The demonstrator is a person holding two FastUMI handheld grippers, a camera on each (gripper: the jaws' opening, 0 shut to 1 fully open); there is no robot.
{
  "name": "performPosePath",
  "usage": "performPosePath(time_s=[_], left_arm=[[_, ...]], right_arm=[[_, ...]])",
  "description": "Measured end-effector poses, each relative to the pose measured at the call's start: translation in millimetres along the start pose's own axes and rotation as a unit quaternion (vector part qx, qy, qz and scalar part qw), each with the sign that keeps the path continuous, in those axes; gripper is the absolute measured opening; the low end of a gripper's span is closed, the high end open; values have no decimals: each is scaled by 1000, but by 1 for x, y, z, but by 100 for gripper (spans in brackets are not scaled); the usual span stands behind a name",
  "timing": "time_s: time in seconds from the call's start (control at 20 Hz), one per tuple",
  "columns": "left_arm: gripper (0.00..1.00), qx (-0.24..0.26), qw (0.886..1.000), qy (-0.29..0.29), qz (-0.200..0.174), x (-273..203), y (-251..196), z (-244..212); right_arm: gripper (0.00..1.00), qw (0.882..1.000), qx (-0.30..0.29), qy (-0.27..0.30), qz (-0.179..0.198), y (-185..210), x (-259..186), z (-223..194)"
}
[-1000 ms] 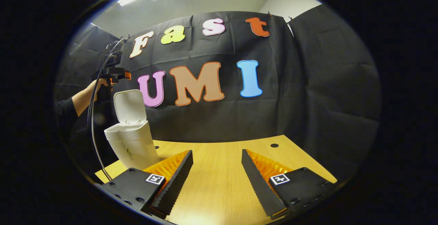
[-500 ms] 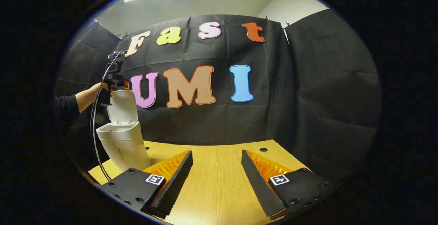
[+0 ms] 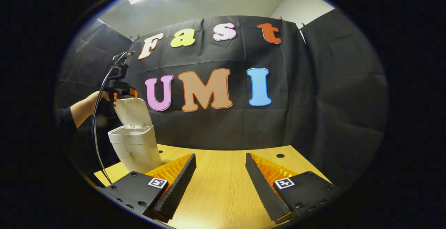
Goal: Press the lid of the desktop garbage bin to open it, pick up the crumpled paper on the desktop and throw it into the bin, then pick up the pop can on the desktop and drop it into the bin, and finally close the garbage bin lid.
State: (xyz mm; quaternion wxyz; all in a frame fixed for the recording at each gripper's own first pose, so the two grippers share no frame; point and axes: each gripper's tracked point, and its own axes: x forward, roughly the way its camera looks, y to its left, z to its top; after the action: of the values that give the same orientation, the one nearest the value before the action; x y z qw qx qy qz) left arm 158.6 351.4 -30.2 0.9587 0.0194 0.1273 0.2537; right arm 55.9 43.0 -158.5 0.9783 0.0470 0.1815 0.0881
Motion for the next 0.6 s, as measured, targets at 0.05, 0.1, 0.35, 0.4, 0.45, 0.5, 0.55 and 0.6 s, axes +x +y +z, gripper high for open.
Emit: performPosePath(time_s=[0.05,0.1,0.35,0.4,0.45,0.5,0.55,0.6], left_arm=[[93,2,1000,-1,1,-7,0,-5],[93,2,1000,1,2,-13,-1,-15],[92,-10,1000,9,6,-34,-3,-51],[92,-13,1000,10,7,-37,-4,-58],[92,-16,1000,13,8,-40,-5,-66],[92,-15,1000,18,9,-43,-5,-76],[92,-11,1000,23,11,-45,-5,-83],[91,-7,1000,28,11,-46,-6,-93]], right_arm=[[100,1000,-3,4,5,0,0,-1],[96,1000,-5,9,9,1,-2,-2],[100,999,-24,29,20,0,-3,-8],[96,999,-28,29,20,-1,-4,-8],[96,999,-31,27,17,-3,-3,-6],[96,999,-29,25,16,-3,-2,-5],[96,999,-27,27,18,-1,-2,-5],[96,999,-25,29,19,0,-3,-7]])
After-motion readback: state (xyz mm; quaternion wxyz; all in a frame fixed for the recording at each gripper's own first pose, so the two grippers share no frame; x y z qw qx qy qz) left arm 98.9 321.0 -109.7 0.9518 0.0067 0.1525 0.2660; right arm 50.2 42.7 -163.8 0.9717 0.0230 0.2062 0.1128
